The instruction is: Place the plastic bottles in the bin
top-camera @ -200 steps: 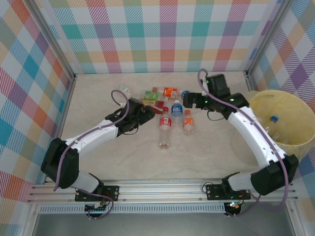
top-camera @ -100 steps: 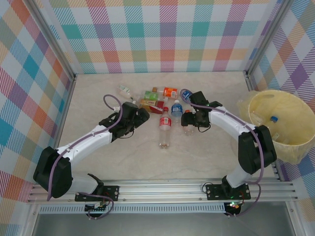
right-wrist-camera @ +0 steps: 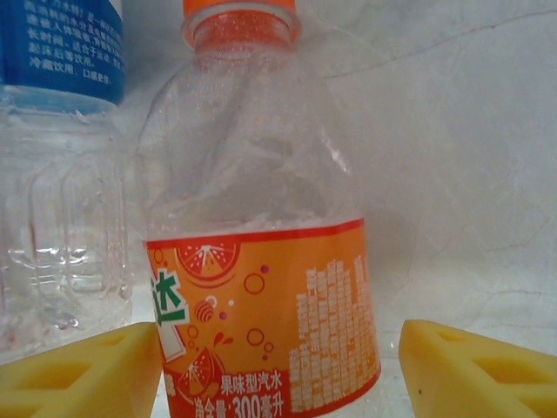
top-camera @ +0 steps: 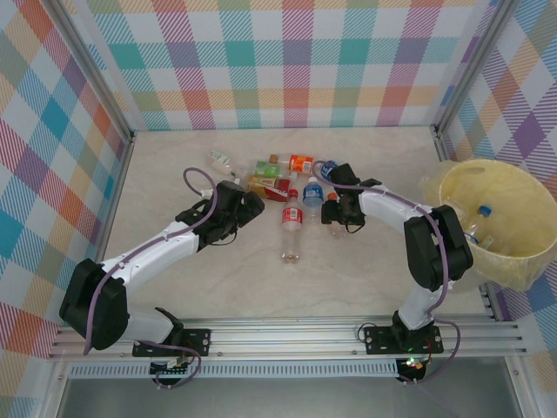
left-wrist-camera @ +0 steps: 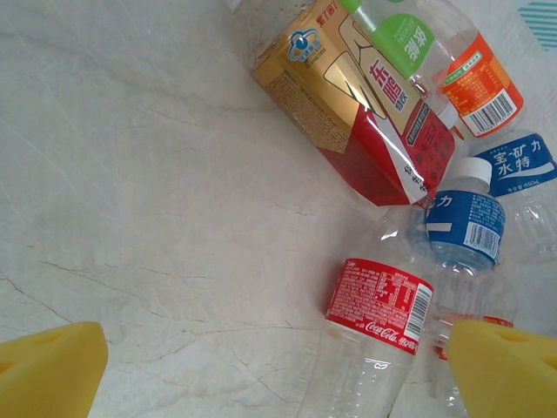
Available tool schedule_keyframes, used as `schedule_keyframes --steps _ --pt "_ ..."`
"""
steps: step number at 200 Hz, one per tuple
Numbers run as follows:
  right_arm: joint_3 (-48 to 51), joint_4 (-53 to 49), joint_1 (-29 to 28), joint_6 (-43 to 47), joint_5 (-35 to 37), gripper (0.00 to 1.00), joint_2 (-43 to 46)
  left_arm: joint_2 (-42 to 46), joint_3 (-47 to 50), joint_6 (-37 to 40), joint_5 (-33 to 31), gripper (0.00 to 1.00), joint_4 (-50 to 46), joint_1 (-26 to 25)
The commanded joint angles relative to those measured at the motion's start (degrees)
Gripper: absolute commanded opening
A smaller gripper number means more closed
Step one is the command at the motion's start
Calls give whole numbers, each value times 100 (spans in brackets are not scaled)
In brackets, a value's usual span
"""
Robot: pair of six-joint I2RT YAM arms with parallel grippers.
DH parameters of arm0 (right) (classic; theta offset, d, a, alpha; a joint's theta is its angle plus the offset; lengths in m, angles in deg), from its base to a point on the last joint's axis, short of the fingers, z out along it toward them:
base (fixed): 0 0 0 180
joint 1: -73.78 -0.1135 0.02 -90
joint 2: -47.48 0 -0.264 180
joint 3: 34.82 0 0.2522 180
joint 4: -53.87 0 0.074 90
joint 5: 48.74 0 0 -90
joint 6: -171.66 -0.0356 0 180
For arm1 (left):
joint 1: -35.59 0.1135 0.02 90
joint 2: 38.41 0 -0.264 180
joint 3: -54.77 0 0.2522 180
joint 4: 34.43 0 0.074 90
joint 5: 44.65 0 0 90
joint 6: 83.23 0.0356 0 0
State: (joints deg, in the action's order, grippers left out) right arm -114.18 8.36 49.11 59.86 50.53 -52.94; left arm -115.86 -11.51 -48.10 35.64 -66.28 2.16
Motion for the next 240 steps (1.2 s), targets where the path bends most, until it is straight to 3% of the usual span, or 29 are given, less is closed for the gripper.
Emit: schedule_keyframes --steps 1,62,95,160,240 --pt "-162 102 53 201 -61 73 -273 -92 -79 -32 -3 100 -107 84" --pt "-401 307 173 623 61 72 -709 -121 -88 -6 6 100 -114 82" --pt "-363 371 173 837 72 65 -615 -195 -106 67 141 100 2 82" --pt "-55 441 173 876 254 55 408 -488 -235 116 426 100 138 82" --pt "8 580 175 838 198 49 2346 -592 -313 438 905 100 605 81"
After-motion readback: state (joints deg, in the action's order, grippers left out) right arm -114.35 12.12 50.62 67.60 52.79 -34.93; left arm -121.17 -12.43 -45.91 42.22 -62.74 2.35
